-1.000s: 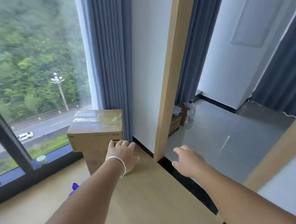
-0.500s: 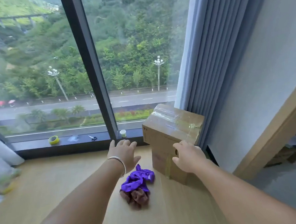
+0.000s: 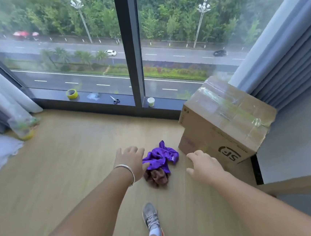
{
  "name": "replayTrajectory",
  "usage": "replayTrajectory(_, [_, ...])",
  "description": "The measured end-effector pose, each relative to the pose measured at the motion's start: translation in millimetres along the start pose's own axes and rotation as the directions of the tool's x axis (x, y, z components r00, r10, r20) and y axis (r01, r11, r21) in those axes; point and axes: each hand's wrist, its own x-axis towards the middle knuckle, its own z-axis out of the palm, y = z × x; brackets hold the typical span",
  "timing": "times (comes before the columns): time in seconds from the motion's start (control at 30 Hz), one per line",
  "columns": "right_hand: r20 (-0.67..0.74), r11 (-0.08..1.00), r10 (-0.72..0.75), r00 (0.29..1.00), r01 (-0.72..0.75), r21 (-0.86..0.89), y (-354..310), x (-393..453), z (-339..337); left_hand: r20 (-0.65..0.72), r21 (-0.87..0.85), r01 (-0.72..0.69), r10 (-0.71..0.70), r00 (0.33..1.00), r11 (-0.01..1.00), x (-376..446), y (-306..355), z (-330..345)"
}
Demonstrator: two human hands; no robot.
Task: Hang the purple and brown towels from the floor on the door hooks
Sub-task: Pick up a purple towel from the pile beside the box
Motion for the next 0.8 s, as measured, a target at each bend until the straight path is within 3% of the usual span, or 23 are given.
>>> replayTrajectory(0.27, [0.118,1.0,0.001,0.993,0.0,-0.007,8,131,70,0.18,-0.112,-0.019,0.039,0.983,0.994,121,-12,106])
replayTrajectory(0.5, [0.182,0.998,-0.056,0.982,0.059,-0.014,28,265,185,0.19,-0.179,-0.017,0.052,0.98,0.984,223,-3,241])
replayTrajectory(0.8, [0.23,0.971,-0.208,0.951,0.23,-0.072,45,419,354,0.236,-0.226,0.096,-0.041,0.971,0.969,331,8,435])
